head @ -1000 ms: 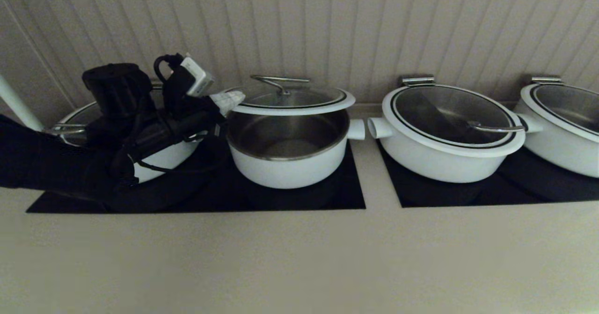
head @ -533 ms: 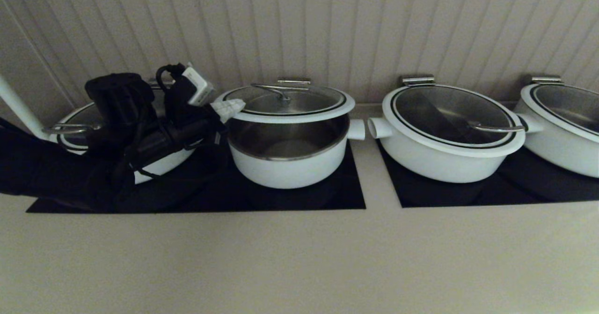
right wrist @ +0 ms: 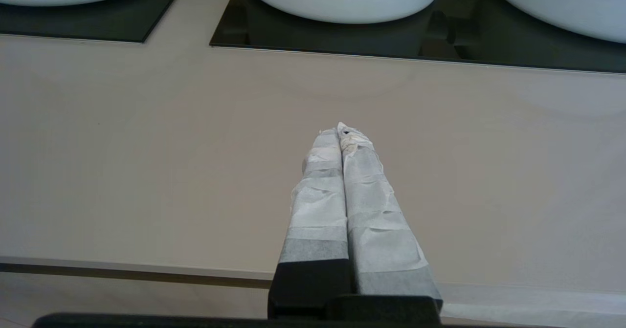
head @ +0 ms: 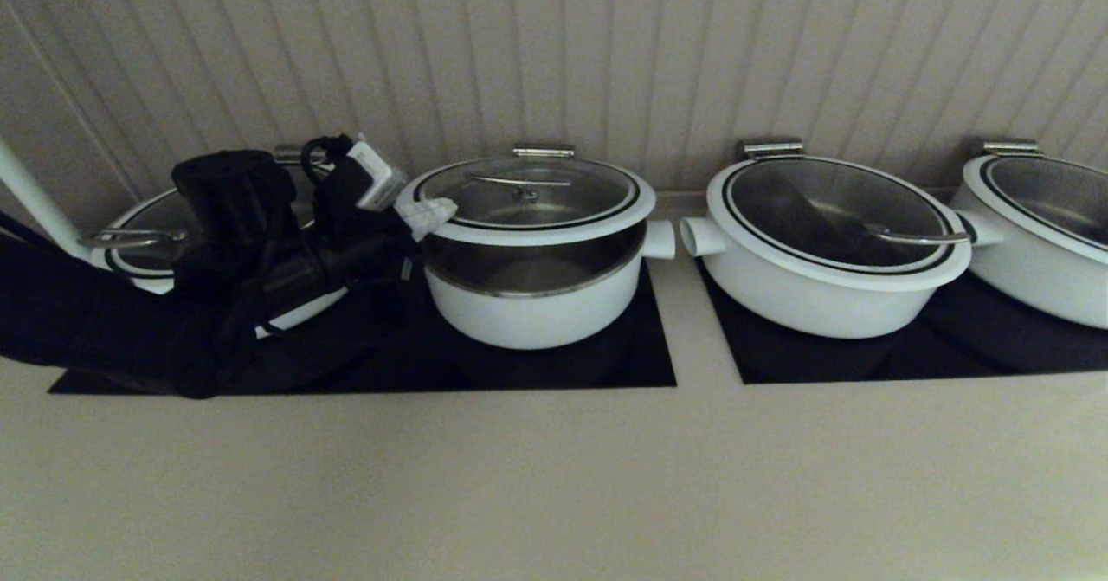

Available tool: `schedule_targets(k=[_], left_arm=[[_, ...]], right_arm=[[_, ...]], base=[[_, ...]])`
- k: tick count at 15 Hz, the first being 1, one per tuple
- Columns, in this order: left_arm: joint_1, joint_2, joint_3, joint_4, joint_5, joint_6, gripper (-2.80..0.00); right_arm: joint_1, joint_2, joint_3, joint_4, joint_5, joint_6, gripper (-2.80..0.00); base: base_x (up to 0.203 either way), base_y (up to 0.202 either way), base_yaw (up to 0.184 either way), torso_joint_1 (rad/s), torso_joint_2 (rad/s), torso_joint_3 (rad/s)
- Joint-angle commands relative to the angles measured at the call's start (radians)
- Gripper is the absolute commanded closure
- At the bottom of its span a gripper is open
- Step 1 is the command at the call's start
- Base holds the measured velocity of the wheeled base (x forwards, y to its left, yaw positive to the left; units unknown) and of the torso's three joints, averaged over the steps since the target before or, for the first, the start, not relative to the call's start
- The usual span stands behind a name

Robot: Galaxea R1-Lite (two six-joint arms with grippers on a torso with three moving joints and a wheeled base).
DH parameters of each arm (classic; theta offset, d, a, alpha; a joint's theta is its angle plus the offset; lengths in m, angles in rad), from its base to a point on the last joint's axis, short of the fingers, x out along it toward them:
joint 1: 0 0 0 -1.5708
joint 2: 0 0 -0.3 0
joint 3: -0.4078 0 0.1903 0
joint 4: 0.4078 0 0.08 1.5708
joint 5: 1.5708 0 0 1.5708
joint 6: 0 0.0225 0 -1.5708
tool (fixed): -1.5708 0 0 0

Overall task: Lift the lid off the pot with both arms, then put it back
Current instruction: Close the pot lid

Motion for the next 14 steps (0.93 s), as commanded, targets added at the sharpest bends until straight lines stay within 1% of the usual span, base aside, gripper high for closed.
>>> schedule_targets(k=[1, 4, 8, 14], left_arm=[[0.0, 0.021, 0.014, -0.042, -0.002, 0.001, 0.0], [-0.003, 0.024, 0.062, -0.07, -0.002, 0.002, 0.0], [-0.008, 0.049, 0.074, -0.116, -0.002, 0.001, 0.0], [-0.016, 0.063, 0.102, -0.119, 0.0, 0.002, 0.0]], right_arm=[[0.0, 0.0, 0.0, 0.0, 0.0, -0.001, 0.0], [0.0, 0.002, 0.0, 0.0, 0.0, -0.001, 0.0], [0.0, 0.002, 0.0, 0.0, 0.0, -0.001, 0.0], [0.0, 0.001, 0.0, 0.0, 0.0, -0.001, 0.0]], base=[[0.0, 0.0, 0.0, 0.0, 0.0, 0.0], [0.0, 0.0, 0.0, 0.0, 0.0, 0.0], [0.0, 0.0, 0.0, 0.0, 0.0, 0.0], [0.0, 0.0, 0.0, 0.0, 0.0, 0.0]])
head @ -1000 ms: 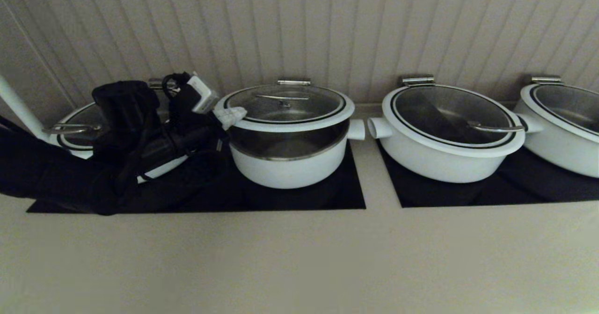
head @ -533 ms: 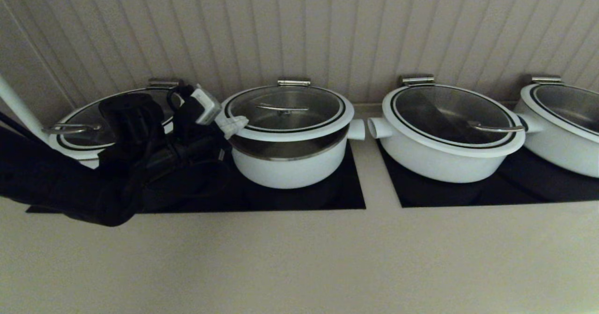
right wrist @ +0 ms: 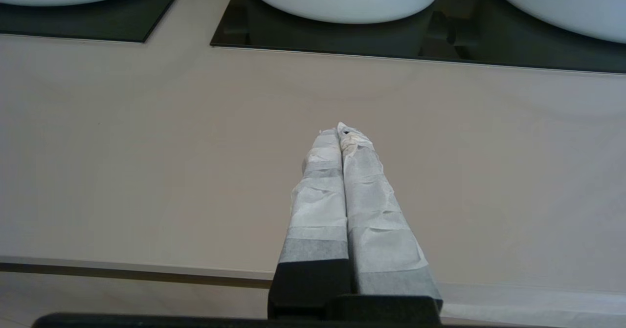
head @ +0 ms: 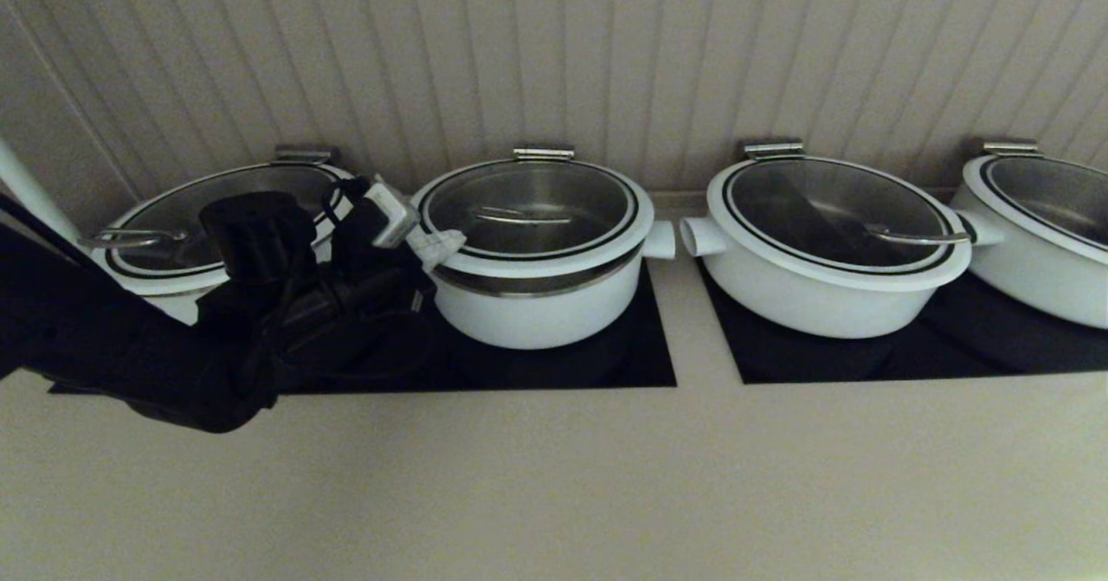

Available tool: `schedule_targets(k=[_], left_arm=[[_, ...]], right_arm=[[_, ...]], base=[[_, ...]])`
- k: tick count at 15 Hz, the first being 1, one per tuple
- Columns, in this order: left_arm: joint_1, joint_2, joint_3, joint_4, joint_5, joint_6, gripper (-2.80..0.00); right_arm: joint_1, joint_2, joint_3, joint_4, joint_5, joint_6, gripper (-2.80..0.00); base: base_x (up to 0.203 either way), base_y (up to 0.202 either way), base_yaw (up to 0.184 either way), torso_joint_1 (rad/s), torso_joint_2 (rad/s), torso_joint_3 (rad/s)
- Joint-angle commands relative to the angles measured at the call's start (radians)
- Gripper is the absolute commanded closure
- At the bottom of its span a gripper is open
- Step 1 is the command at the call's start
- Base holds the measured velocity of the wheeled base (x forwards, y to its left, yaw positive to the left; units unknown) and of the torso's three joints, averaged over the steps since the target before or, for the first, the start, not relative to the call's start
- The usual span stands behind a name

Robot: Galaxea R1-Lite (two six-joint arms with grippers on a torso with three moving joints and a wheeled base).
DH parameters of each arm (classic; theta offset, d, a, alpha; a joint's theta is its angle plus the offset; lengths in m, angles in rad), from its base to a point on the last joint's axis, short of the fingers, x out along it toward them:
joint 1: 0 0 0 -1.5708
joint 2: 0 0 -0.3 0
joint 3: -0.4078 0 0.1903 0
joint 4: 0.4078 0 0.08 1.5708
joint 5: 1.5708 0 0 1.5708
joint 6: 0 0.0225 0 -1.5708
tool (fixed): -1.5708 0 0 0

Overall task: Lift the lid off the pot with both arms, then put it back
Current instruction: Close the pot lid

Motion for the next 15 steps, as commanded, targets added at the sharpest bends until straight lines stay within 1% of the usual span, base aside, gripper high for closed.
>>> schedule_targets(k=[1, 4, 7, 9, 15], left_arm=[[0.0, 0.014, 0.002, -0.01, -0.003, 0.004, 0.0], [0.0, 0.033, 0.019, -0.06, -0.003, 0.002, 0.0], [0.0, 0.035, 0.054, -0.074, -0.003, 0.003, 0.0], [0.0, 0.052, 0.055, -0.102, -0.003, 0.001, 0.0], [0.0, 0.076, 0.057, -0.107, -0.001, 0.003, 0.0]], right_arm=[[0.0, 0.001, 0.0, 0.0, 0.001, -0.001, 0.0], [0.0, 0.001, 0.0, 0.0, 0.001, -0.001, 0.0], [0.0, 0.001, 0.0, 0.0, 0.001, -0.001, 0.0], [0.0, 0.002, 0.0, 0.0, 0.001, -0.001, 0.0], [0.0, 0.0, 0.0, 0.0, 0.001, -0.001, 0.0]], base=[[0.0, 0.0, 0.0, 0.0, 0.0, 0.0], [0.0, 0.0, 0.0, 0.0, 0.0, 0.0], [0.0, 0.0, 0.0, 0.0, 0.0, 0.0], [0.0, 0.0, 0.0, 0.0, 0.0, 0.0], [0.0, 0.0, 0.0, 0.0, 0.0, 0.0]])
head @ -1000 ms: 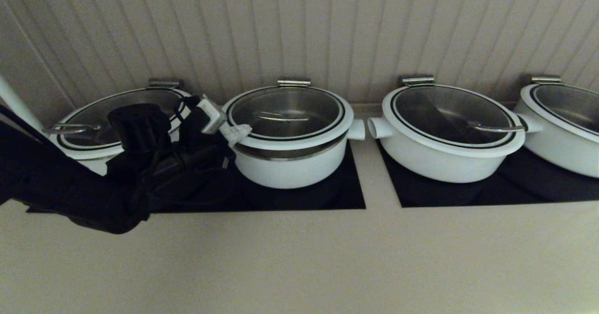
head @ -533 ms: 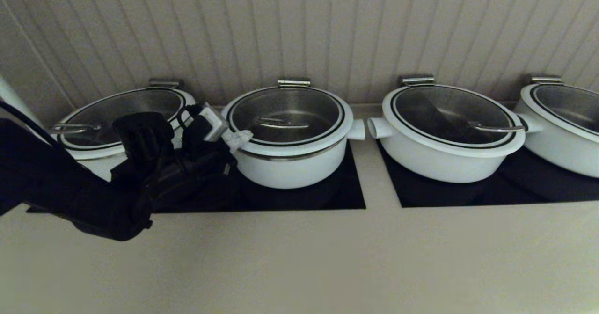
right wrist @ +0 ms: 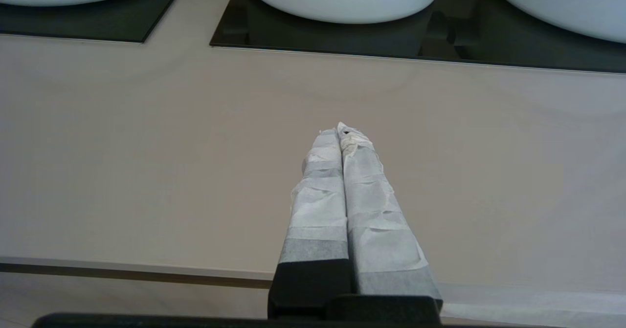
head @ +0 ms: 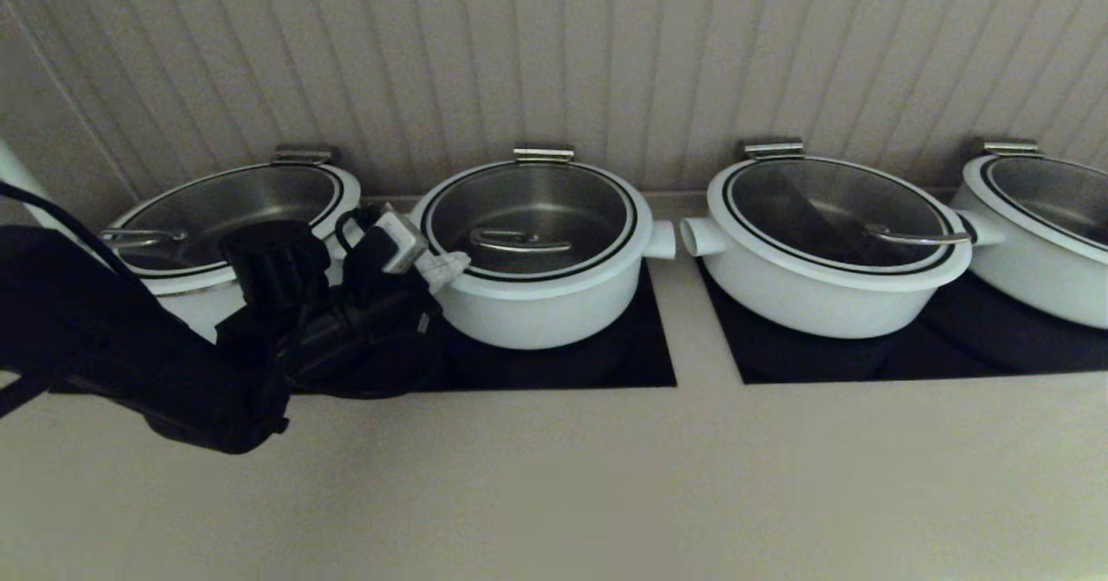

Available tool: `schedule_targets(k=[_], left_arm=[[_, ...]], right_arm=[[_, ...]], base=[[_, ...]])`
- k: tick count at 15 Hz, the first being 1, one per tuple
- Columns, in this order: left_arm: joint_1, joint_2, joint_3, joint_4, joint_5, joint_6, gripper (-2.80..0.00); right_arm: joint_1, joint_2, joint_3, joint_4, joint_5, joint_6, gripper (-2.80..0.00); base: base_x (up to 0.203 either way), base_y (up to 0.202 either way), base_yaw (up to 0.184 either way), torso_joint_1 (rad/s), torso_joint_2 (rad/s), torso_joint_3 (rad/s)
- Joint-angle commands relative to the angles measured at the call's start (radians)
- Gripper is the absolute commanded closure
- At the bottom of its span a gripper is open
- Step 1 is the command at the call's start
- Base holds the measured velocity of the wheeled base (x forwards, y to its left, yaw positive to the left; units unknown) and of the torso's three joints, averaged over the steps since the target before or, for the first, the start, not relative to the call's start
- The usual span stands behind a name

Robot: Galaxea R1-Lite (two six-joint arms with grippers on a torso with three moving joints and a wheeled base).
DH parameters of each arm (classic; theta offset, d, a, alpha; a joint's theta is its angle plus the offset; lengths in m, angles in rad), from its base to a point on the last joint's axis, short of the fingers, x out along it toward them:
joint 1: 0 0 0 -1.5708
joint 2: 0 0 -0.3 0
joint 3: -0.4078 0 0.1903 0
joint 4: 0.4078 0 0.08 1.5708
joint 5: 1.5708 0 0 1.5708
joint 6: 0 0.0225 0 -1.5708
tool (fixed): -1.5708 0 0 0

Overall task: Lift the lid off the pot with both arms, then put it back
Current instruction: Close the pot lid

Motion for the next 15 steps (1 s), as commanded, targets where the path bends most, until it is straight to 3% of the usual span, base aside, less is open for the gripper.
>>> schedule_targets(k=[1, 15], left_arm=[[0.0, 0.011, 0.008, -0.006, -0.002, 0.004, 0.0], [0.004, -0.052, 0.102, -0.008, 0.001, 0.0, 0.0]], right_arm=[[0.0, 0.002, 0.0, 0.0, 0.001, -0.001, 0.0], [0.0, 0.001, 0.0, 0.0, 0.001, -0.001, 0.0]], base=[[0.0, 0.0, 0.0, 0.0, 0.0, 0.0], [0.0, 0.0, 0.0, 0.0, 0.0, 0.0]])
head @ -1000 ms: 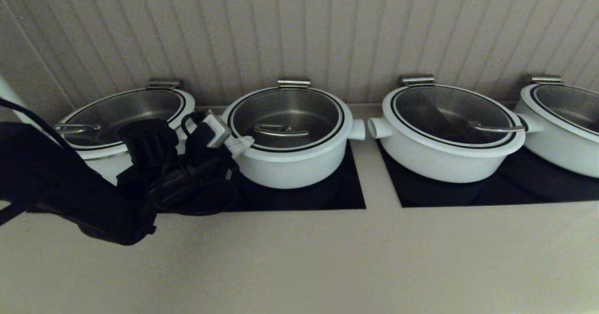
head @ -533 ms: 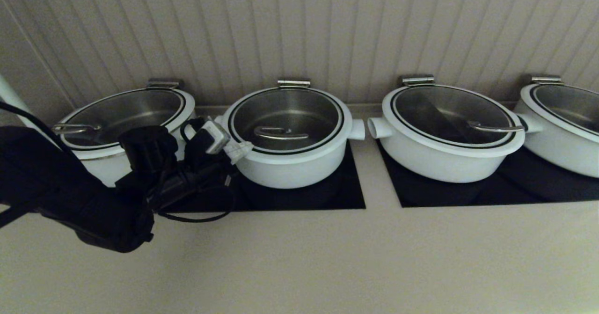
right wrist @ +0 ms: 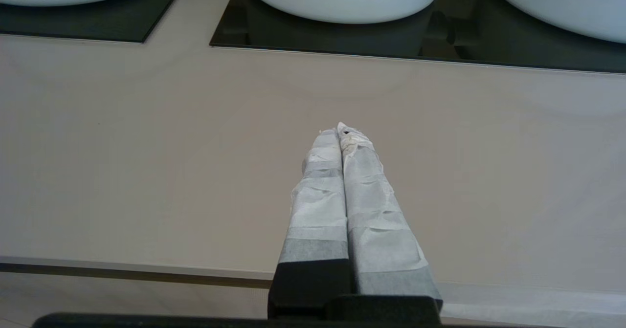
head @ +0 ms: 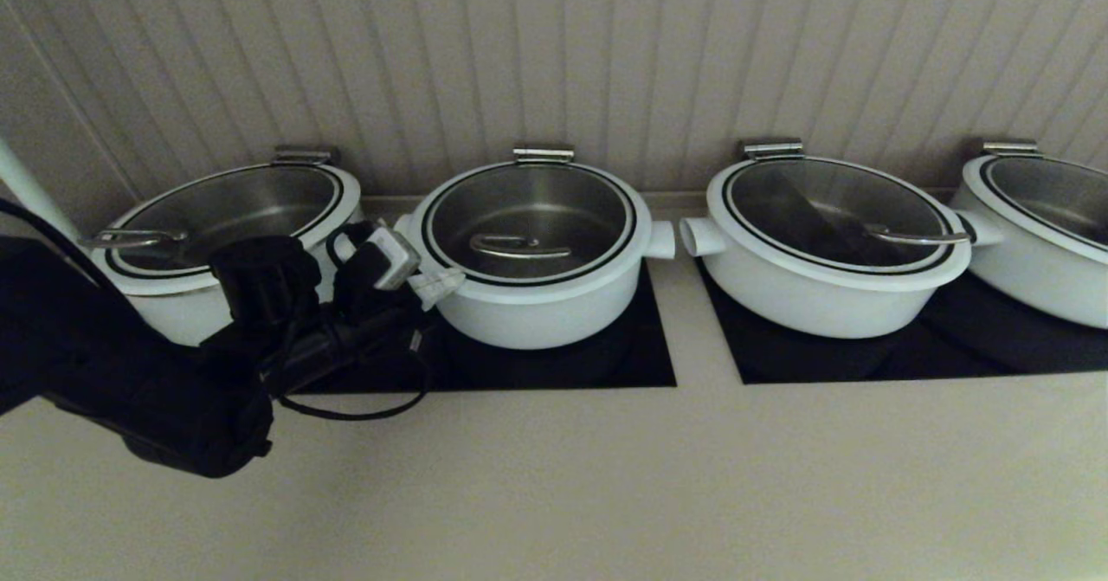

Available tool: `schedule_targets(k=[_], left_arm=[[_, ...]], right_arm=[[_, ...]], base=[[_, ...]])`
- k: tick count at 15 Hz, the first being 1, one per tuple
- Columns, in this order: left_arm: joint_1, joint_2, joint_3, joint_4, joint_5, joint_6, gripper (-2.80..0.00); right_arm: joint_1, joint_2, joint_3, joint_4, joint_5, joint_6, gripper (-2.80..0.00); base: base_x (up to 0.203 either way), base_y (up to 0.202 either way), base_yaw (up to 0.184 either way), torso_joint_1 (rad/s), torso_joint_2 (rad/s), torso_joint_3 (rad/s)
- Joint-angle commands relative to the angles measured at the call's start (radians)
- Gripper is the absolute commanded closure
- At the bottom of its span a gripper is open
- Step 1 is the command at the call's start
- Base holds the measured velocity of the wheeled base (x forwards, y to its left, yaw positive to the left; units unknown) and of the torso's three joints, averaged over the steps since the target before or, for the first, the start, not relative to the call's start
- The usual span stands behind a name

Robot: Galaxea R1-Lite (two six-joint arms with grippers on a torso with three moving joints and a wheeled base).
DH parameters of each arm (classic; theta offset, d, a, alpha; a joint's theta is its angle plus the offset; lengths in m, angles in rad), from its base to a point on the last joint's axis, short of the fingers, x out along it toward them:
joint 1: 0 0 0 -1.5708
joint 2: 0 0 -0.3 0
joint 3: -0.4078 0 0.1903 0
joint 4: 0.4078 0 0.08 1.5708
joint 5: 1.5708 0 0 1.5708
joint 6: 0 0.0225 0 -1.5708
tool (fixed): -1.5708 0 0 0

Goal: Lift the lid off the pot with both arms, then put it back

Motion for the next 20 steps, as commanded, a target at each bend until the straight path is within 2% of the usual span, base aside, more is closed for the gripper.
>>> schedule_targets(k=[1, 6, 10, 15, 17, 20], left_arm=[[0.003, -0.028, 0.026, -0.01, -0.001, 0.002, 0.0], [0.012, -0.089, 0.045, -0.009, 0.002, -0.008, 0.0], [0.065, -0.151, 0.104, -0.009, 0.001, -0.009, 0.0], [0.209, -0.263, 0.201, -0.009, 0.002, -0.025, 0.0], [0.291, -0.323, 0.245, -0.007, 0.015, -0.057, 0.0], [0.436, -0.412, 0.322, -0.006, 0.092, -0.145, 0.0]], right_arm=[[0.0, 0.002, 0.0, 0.0, 0.001, -0.001, 0.0], [0.0, 0.002, 0.0, 0.0, 0.001, -0.001, 0.0], [0.0, 0.002, 0.0, 0.0, 0.001, -0.001, 0.0], [0.0, 0.002, 0.0, 0.0, 0.001, -0.001, 0.0], [0.0, 0.002, 0.0, 0.0, 0.001, -0.001, 0.0], [0.0, 0.002, 0.0, 0.0, 0.001, -0.001, 0.0]], base=[[0.0, 0.0, 0.0, 0.0, 0.0, 0.0], [0.0, 0.0, 0.0, 0.0, 0.0, 0.0], [0.0, 0.0, 0.0, 0.0, 0.0, 0.0], [0.0, 0.0, 0.0, 0.0, 0.0, 0.0], [0.0, 0.0, 0.0, 0.0, 0.0, 0.0], [0.0, 0.0, 0.0, 0.0, 0.0, 0.0]])
